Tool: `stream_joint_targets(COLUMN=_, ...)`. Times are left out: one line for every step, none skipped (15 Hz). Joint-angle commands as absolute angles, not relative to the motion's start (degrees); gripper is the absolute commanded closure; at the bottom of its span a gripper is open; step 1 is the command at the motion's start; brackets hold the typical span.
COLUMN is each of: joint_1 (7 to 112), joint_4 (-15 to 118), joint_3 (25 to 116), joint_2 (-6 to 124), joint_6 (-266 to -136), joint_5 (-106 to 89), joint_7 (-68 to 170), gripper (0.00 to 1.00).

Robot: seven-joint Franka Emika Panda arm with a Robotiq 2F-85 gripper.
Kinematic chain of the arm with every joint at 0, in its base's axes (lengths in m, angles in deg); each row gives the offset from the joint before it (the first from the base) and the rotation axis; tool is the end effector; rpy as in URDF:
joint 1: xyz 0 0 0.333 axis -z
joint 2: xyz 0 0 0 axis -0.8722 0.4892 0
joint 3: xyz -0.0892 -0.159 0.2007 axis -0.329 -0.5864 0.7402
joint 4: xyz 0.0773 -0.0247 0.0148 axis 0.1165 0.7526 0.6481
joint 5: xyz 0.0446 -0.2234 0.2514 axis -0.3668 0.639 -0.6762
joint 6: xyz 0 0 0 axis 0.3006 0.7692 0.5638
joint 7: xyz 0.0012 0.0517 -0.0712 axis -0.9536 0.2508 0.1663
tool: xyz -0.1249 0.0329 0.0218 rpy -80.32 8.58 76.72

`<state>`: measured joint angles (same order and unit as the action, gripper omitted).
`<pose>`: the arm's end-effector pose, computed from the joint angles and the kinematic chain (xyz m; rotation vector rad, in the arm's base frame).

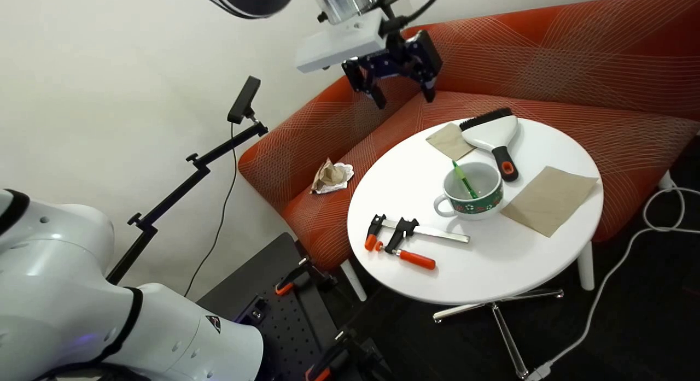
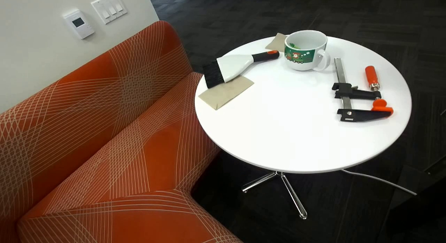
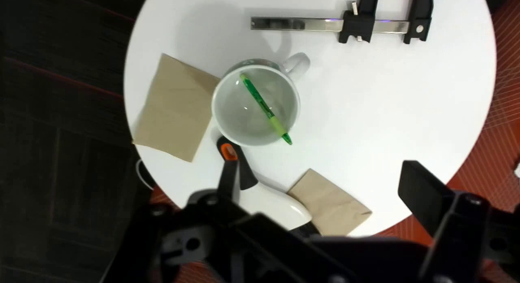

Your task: Remove the green pen from the white bowl

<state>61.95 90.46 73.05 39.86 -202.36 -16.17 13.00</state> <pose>0.4809 -0.0206 0.3441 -3.0248 -0.7443 -0.2020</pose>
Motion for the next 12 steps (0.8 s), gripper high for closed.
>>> stream_joint_targets(joint_1=61.4, joint_4=89.7, joint_3=72.9, joint_2=45.2, joint_6=-206.2, joint_5=-26.9, joint_7=-2.7, gripper=0.00)
stream_joint_targets(joint_1=61.9, joint_4=88.9, joint_3=73.4, joint_2=46.9, joint_6=-206.1, joint_5=-30.1, joint_7=-7.4, gripper=0.00)
stream_joint_targets(joint_1=62.6, joint_4=88.3, joint_3=73.7, joint_2=48.6, joint_6=-206.8, joint_5=-32.8, joint_7=-12.2, gripper=0.00)
stream_joint_targets(joint_1=63.5, joint_4=88.0, joint_3=73.9, joint_2=50.1, joint_6=-208.5, joint_5=-35.3, joint_7=-16.8, gripper=0.00)
stream_joint_targets(joint_1=64.2, joint_4=87.2, joint_3=74.4, joint_2=51.5, joint_6=-209.3, joint_5=-38.5, joint_7=-21.5, gripper=0.00)
stream_joint_targets(joint_1=65.3, joint_4=86.6, joint_3=74.8, joint_2=53.2, joint_6=-210.7, joint_5=-41.3, joint_7=-26.1, gripper=0.00)
stream_joint_targets(joint_1=66.5, joint_4=85.8, joint_3=75.3, joint_2=54.6, joint_6=-211.0, joint_5=-44.0, joint_7=-30.5, gripper=0.00)
stream_joint_targets(joint_1=67.8, joint_4=84.9, joint_3=75.8, joint_2=56.0, joint_6=-211.3, joint_5=-46.5, joint_7=-35.3, gripper=0.00)
stream_joint_targets(joint_1=68.9, joint_4=84.1, joint_3=76.2, joint_2=57.1, joint_6=-211.2, joint_5=-48.1, joint_7=-38.7, gripper=0.00)
stream_joint_targets(joint_1=69.7, joint_4=83.3, joint_3=76.4, joint_2=58.2, joint_6=-210.8, joint_5=-49.2, joint_7=-41.6, gripper=0.00)
stream_joint_targets(joint_1=70.5, joint_4=82.6, joint_3=76.5, joint_2=59.1, joint_6=-210.4, joint_5=-49.8, joint_7=-44.0, gripper=0.00)
stream_joint_targets(joint_1=70.8, joint_4=82.3, joint_3=76.4, joint_2=59.7, joint_6=-209.7, joint_5=-49.0, joint_7=-45.1, gripper=0.00)
